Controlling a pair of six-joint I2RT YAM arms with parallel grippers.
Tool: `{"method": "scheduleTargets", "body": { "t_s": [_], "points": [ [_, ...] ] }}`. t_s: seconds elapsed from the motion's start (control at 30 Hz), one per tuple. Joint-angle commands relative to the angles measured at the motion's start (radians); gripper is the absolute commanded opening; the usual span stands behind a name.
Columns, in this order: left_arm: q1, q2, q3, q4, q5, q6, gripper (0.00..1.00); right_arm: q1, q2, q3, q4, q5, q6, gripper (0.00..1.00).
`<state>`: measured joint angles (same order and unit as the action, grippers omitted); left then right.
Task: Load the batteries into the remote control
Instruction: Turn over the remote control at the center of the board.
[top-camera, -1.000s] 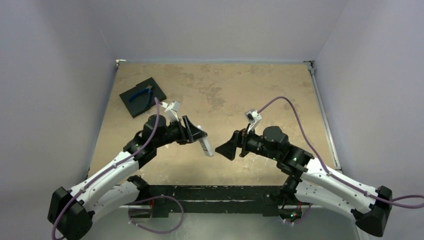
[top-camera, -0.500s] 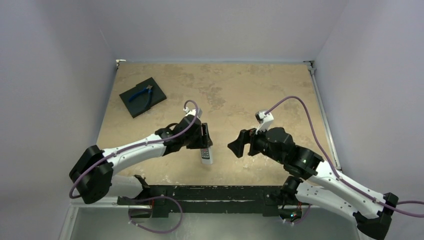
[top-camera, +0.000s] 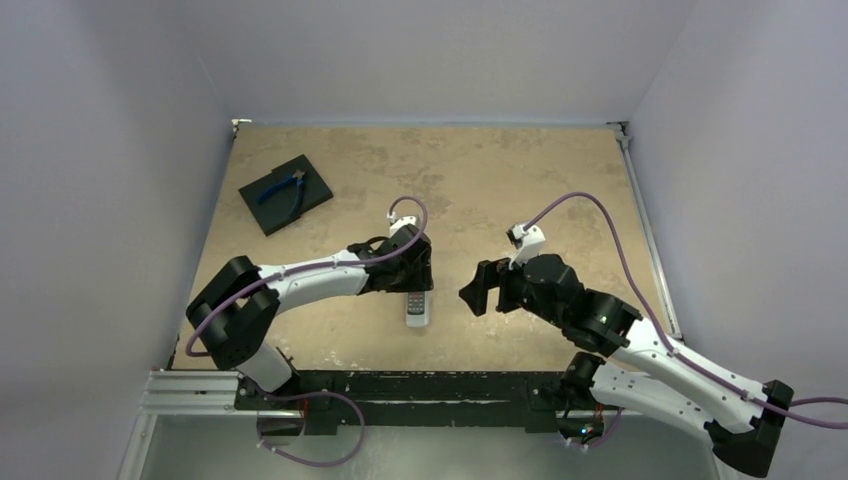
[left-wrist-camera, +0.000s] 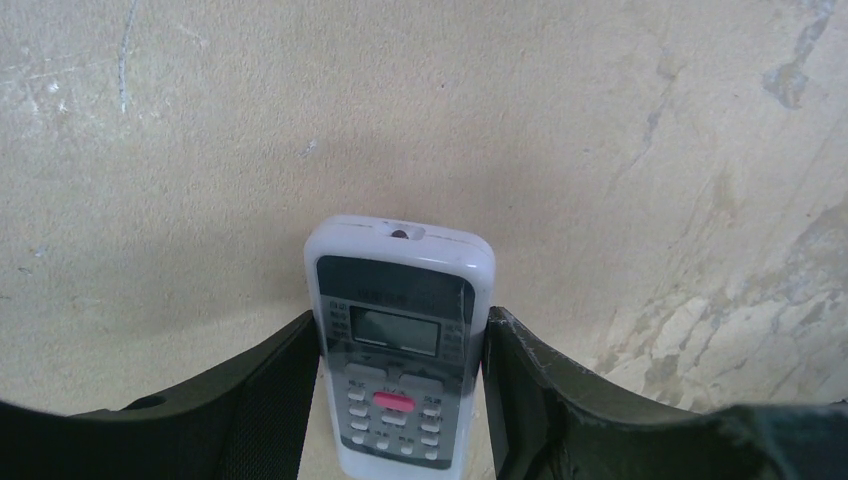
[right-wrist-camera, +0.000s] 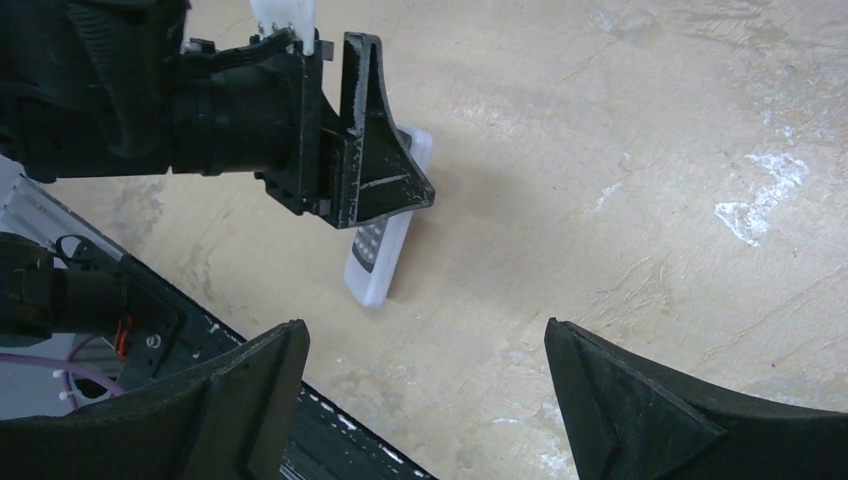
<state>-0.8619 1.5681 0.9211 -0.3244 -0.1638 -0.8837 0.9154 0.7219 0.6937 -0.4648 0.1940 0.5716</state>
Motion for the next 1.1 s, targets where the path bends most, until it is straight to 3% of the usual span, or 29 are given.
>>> {"method": "scheduleTargets", "body": {
  "t_s": [0.0, 0.1, 1.07],
  "points": [
    [-0.007, 0.037, 0.039, -0.015, -0.035, -0.026, 0.19, -0.003, 0.006, 0.036, 0.006, 0.019, -0.009, 0.99],
    [-0.006, 0.052, 0.044, -0.009, -0.037, -0.029, 0.27, -0.003, 0.006, 0.036, 0.008, 0.012, -0.010, 0.99],
    [-0.005, 0.061, 0.018, 0.051, 0.020, -0.037, 0.68, -0.003, 0.030, 0.046, -0.003, -0.007, -0.001, 0.99]
  ]
}}
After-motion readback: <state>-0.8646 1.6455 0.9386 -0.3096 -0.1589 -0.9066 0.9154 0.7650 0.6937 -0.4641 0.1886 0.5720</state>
